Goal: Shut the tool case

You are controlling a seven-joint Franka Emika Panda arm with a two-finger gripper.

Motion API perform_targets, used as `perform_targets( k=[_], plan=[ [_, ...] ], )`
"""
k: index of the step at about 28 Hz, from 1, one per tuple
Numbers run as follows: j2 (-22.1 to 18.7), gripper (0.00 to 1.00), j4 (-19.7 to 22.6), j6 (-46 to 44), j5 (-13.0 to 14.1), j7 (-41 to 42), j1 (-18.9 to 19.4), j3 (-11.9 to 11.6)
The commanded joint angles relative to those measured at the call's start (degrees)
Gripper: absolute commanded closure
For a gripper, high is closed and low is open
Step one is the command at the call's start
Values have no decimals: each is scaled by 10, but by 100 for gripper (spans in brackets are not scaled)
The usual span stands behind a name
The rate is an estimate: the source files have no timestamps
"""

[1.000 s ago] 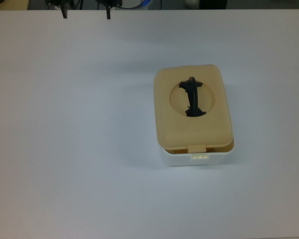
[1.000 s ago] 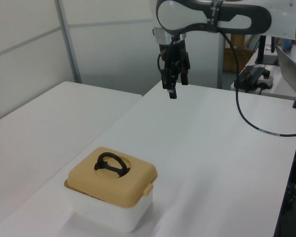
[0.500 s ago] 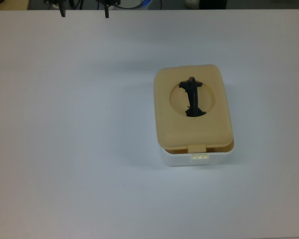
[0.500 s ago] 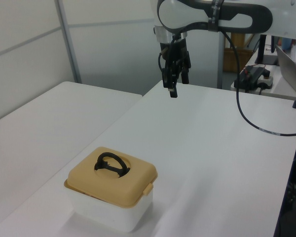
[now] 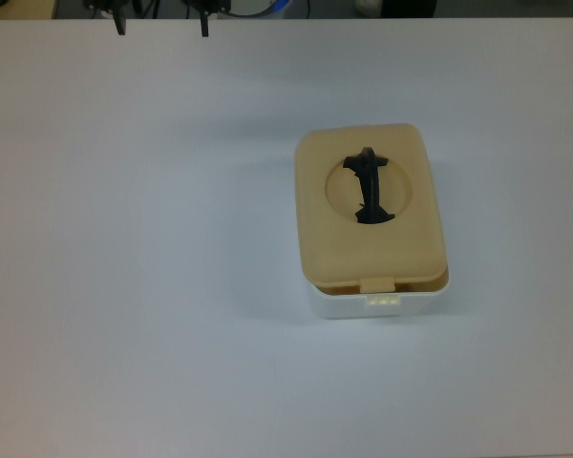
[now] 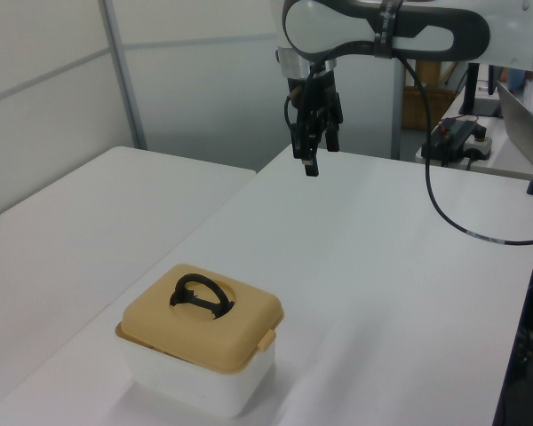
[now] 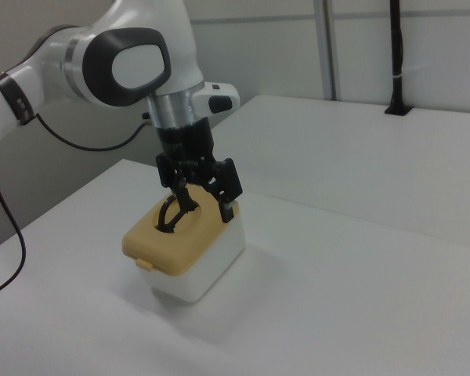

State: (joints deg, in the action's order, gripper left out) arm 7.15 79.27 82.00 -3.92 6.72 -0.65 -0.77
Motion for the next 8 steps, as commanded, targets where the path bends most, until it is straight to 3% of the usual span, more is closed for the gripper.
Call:
perform_targets(
  k=[1,8],
  plan=[
    [-7,0,16,18,3,17,1,-5],
    [-6,0,16,22,2,17,0,-6]
  ],
)
